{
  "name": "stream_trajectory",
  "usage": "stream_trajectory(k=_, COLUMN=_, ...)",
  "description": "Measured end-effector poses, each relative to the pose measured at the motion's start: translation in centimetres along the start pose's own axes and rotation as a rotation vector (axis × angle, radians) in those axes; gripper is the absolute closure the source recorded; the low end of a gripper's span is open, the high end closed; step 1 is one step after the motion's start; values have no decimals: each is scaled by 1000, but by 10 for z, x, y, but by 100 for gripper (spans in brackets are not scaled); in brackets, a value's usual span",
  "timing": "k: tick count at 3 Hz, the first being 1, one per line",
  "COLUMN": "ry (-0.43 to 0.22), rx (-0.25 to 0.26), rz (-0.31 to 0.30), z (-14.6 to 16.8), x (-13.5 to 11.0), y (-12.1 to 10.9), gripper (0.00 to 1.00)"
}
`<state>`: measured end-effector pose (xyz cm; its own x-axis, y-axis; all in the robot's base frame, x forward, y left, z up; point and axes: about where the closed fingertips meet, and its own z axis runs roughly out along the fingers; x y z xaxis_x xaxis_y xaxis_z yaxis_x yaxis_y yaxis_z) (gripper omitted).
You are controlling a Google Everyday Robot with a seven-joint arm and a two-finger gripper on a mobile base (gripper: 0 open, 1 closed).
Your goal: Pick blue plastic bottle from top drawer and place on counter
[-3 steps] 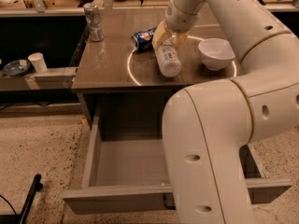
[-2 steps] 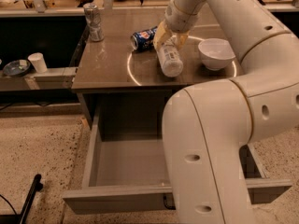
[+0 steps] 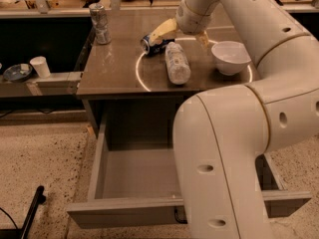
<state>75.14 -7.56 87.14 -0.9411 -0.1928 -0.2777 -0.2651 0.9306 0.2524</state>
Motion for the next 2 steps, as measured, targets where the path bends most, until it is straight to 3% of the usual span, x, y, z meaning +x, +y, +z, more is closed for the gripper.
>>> stream_trajectory(k=2, ry=8, rx=-29, rz=-33, z=-2, x=-1, y=11, gripper=0)
